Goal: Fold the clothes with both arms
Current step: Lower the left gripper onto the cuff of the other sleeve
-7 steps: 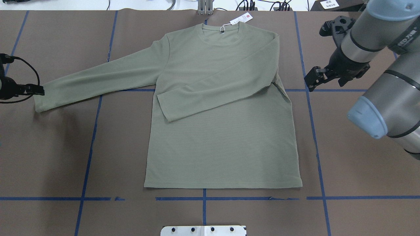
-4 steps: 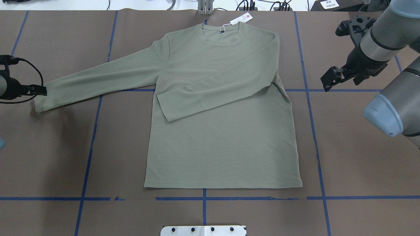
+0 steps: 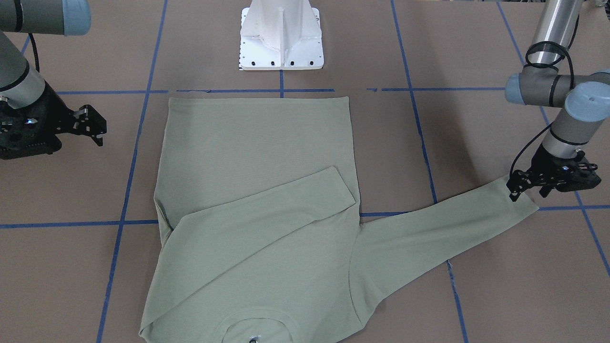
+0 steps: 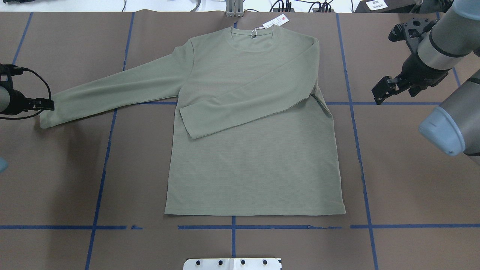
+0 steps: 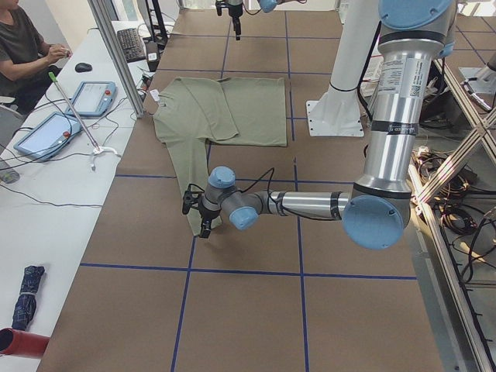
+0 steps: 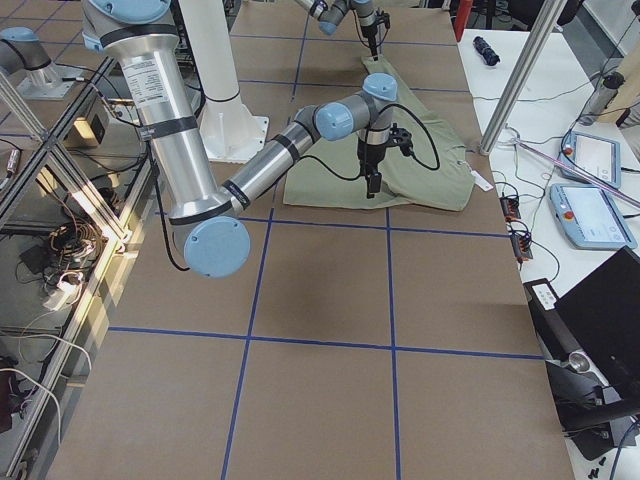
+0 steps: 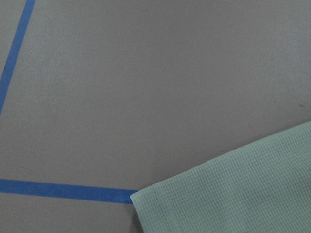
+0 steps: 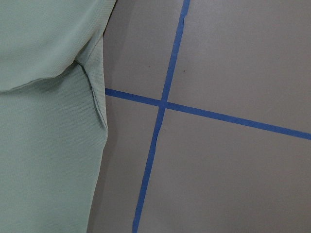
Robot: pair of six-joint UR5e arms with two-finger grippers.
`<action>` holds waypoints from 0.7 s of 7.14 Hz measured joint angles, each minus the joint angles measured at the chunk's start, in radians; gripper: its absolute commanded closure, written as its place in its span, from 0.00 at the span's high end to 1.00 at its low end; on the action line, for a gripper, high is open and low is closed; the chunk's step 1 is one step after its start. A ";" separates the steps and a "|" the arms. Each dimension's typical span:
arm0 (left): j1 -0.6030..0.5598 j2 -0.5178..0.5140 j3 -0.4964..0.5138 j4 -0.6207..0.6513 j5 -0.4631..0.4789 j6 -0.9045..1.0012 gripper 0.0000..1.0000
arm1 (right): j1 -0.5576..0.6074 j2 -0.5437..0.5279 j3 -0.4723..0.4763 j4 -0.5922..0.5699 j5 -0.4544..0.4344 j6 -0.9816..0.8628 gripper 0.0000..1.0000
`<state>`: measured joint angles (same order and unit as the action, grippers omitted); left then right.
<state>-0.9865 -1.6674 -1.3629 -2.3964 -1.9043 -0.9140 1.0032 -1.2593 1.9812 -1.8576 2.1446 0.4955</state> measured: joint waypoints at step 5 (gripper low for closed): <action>0.001 0.001 0.018 -0.034 -0.007 -0.001 0.89 | 0.002 0.000 0.001 0.000 0.000 0.000 1.00</action>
<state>-0.9851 -1.6665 -1.3445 -2.4299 -1.9112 -0.9149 1.0047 -1.2594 1.9819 -1.8576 2.1445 0.4955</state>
